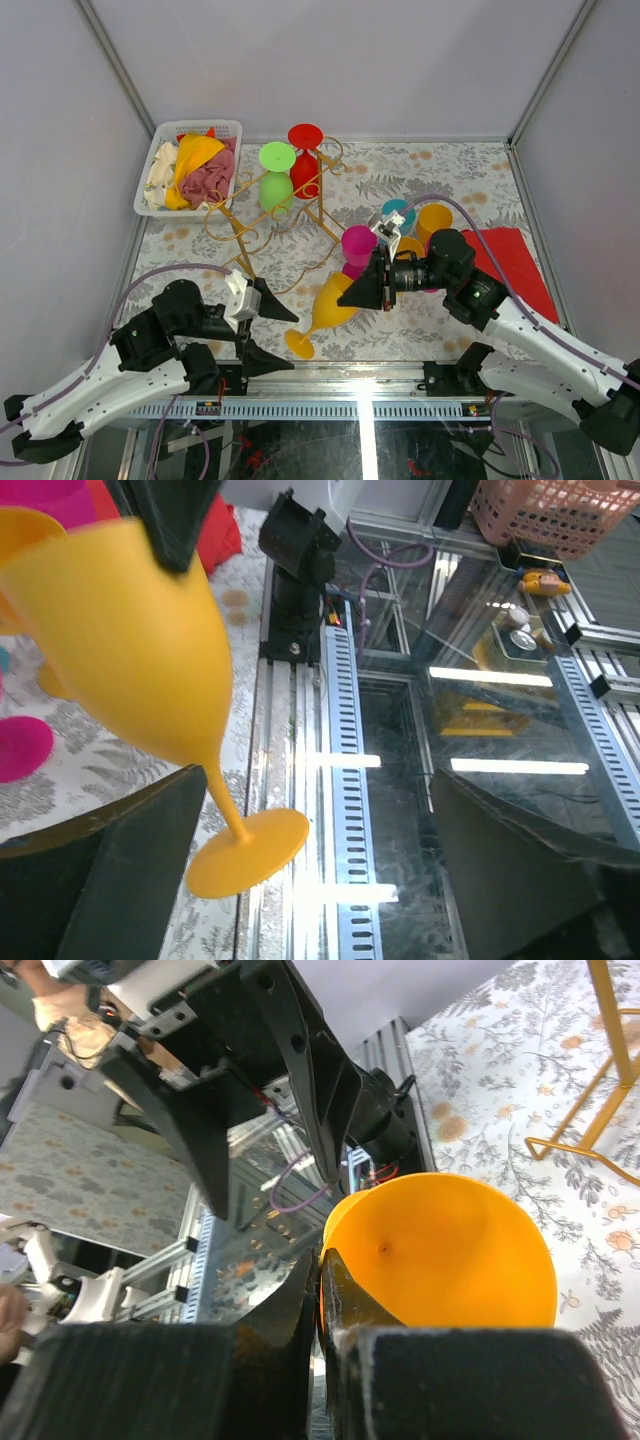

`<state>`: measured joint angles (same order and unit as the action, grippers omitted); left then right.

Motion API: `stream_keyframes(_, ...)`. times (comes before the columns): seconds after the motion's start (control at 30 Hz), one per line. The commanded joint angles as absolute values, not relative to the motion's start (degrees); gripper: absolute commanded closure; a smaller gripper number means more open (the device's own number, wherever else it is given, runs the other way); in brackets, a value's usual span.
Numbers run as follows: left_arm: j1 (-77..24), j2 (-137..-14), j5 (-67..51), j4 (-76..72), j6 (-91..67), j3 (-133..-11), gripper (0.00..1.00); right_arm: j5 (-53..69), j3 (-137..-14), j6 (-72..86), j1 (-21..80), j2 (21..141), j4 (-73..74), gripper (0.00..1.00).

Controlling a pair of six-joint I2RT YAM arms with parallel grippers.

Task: Take the wine glass off the wine glass rack
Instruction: Place the wine glass at the center of the board.

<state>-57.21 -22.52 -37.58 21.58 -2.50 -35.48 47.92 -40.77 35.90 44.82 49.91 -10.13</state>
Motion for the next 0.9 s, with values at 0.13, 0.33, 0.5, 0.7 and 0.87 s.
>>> stream_keyframes(0.13, -56.98, -22.31, -29.36, 20.68, -8.99, -43.14, 0.0, 19.44, -49.65, 20.13, 58.21, 51.97, 7.13, 1.0)
stream_keyframes(0.33, -56.95, -23.12, -22.52, 22.49, -15.13, -46.09, 0.0, 2.83, -53.66, 13.36, 64.99, 58.07, 17.05, 1.0)
stream_keyframes(0.5, -57.02, -23.19, -21.92, 20.68, -20.28, -45.97, 0.0, -3.95, -55.39, 10.5, 67.76, 61.47, 21.08, 1.0)
stream_keyframes(0.7, -56.95, -25.3, -21.16, 21.16, -21.59, -47.63, 0.0, -10.54, -53.96, 10.19, 67.81, 60.05, 21.37, 1.0)
stream_keyframes(0.87, -56.91, -26.55, -20.03, 21.23, -21.42, -47.73, 0.0, -15.93, -52.79, 10.39, 67.77, 60.03, 21.93, 1.0)
